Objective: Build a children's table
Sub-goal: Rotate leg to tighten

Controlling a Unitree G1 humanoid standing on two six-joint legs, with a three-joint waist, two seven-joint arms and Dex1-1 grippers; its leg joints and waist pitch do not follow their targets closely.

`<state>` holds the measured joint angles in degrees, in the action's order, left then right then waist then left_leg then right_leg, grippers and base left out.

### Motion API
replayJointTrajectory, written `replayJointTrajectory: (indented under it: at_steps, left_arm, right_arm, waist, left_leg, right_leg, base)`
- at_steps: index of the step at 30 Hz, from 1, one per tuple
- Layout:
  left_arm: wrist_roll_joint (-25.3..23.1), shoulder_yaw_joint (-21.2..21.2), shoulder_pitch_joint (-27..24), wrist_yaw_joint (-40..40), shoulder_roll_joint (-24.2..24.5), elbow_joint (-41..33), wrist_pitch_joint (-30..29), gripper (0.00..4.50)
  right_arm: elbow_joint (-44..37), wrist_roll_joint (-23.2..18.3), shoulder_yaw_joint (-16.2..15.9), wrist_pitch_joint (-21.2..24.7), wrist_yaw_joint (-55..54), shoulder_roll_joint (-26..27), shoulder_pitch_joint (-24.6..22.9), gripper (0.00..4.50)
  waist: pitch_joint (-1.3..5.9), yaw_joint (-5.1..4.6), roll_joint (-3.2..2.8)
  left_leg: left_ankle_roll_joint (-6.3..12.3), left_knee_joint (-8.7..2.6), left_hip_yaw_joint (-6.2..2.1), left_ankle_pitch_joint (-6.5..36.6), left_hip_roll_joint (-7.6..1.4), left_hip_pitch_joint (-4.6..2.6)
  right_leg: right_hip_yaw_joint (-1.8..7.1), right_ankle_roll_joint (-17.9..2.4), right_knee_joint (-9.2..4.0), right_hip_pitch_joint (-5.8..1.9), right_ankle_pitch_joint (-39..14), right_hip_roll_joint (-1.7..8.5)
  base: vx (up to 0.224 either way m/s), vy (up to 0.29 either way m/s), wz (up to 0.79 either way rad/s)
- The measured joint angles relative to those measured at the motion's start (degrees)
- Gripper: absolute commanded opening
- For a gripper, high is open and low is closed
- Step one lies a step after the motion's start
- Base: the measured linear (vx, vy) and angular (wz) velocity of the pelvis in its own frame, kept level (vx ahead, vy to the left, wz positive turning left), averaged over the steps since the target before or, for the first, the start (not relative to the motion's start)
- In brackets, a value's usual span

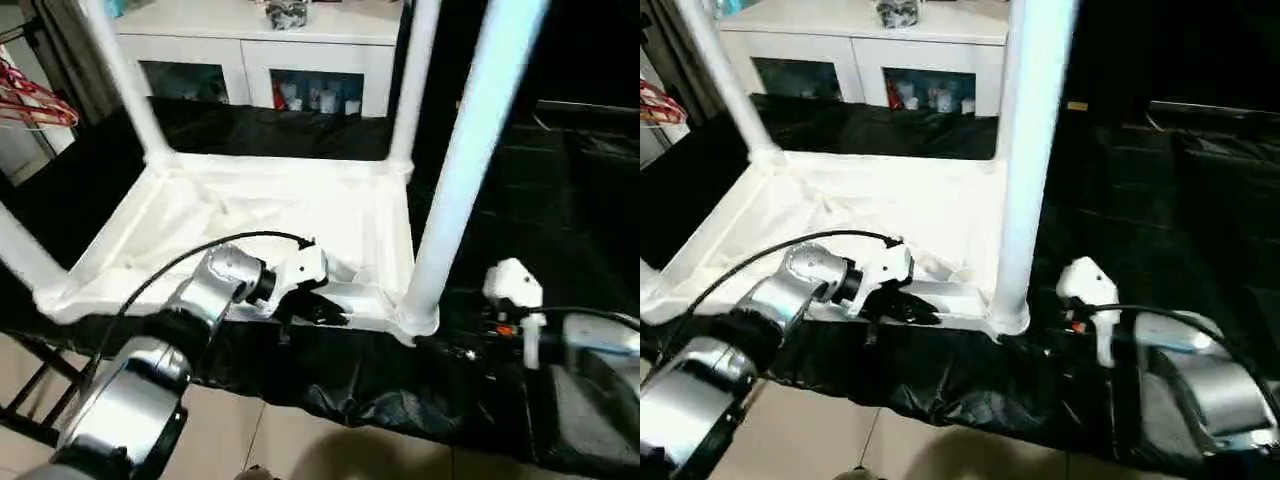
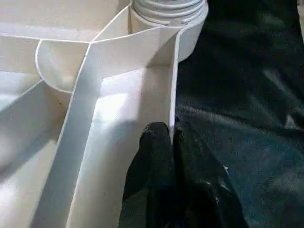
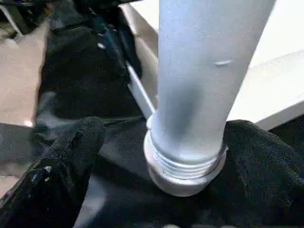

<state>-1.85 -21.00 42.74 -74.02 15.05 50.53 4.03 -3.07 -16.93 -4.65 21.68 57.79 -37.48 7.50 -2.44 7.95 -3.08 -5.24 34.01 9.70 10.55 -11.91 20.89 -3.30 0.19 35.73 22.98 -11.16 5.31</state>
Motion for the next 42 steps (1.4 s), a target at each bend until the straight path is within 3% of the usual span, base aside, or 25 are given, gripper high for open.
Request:
replayJointTrajectory:
  at_steps: [4, 8, 21, 23, 28, 32, 37, 42]
  left_arm:
    - [0.42, 0.48, -2.79, 1.94, 0.04, -5.17, -1.92, 0.01]
    - [0.43, 0.57, -4.56, 2.38, 0.38, -9.44, -4.23, 0.00]
    - [0.46, 1.07, -6.85, 3.79, 2.69, -15.43, -9.09, 0.00]
    - [0.50, 1.13, -6.85, 4.22, 2.75, -15.53, -9.50, 0.00]
    - [0.46, 1.74, -6.85, 5.37, 2.83, -15.49, -10.73, 0.00]
    - [-0.01, 2.53, -6.23, 9.09, 1.65, -14.59, -12.40, 0.00]
    - [-1.50, 3.38, -3.75, 17.12, -3.13, -10.80, -14.39, 0.00]
    - [-3.26, 4.43, -2.37, 26.21, -7.78, -8.21, -15.51, 0.00]
  right_arm:
    - [5.81, 3.89, -2.49, -1.15, -3.47, 3.05, 4.35, 4.50]
    - [8.43, 4.21, -2.80, -1.15, -4.69, 4.81, 6.92, 4.32]
    - [13.77, 5.21, -5.00, -3.65, -3.11, 7.33, 10.33, 3.23]
    - [14.70, 5.41, -5.00, -4.02, -3.09, 7.73, 10.79, 2.90]
    - [16.87, 5.47, -4.64, -4.97, -5.63, 9.98, 11.38, 2.76]
    - [19.46, 6.25, -2.73, -5.97, -12.63, 14.99, 11.73, 2.74]
    - [22.73, 8.92, 0.51, -5.87, -27.11, 22.72, 13.24, 2.72]
    - [29.55, 10.93, 4.92, -6.17, -45.31, 31.92, 18.07, 2.72]
  waist:
    - [-0.02, -0.10, 0.06]
    - [-0.08, 0.06, 0.14]
    - [-0.36, -2.03, 0.74]
    - [-0.35, -2.17, 0.76]
    - [-0.23, -2.66, 1.02]
    - [-0.17, -2.93, 1.31]
    - [-0.01, -2.77, 1.57]
    - [0.15, -2.89, 1.72]
  left_leg:
    - [0.00, -0.03, 0.01, 0.00, 0.00, 0.07]
    - [0.04, -0.07, 0.03, 0.04, 0.00, 0.18]
    - [0.04, -0.14, 0.07, 0.03, -0.01, 0.16]
    - [0.04, -0.14, 0.07, 0.03, -0.01, 0.16]
    - [0.03, -0.14, 0.07, 0.03, -0.02, 0.14]
    - [-0.02, -0.13, 0.05, -0.01, -0.01, 0.07]
    - [-0.04, -0.17, 0.05, -0.02, 0.02, 0.03]
    - [-0.05, -0.19, 0.01, -0.02, 0.05, -0.03]
  right_leg:
    - [0.00, 0.00, -0.01, 0.06, 0.00, 0.00]
    - [-0.03, 0.03, -0.08, 0.19, -0.03, 0.00]
    - [-0.01, 0.04, -0.05, 0.19, -0.03, -0.01]
    - [-0.01, 0.04, -0.05, 0.18, -0.03, -0.01]
    - [-0.01, 0.02, -0.04, 0.18, -0.02, -0.03]
    - [-0.01, -0.01, 0.01, 0.17, 0.00, -0.04]
    - [0.01, -0.08, -0.05, 0.08, 0.05, -0.02]
    - [0.06, -0.05, -0.12, 0.02, 0.04, -0.02]
  base:
    - [0.000, 0.000, 0.00]
    - [0.000, 0.000, 0.00]
    - [0.000, 0.000, 0.00]
    - [0.000, 0.000, 0.00]
    - [0.000, 0.000, 0.00]
    - [0.000, 0.000, 0.00]
    - [0.000, 0.000, 0.00]
    - [0.000, 0.000, 0.00]
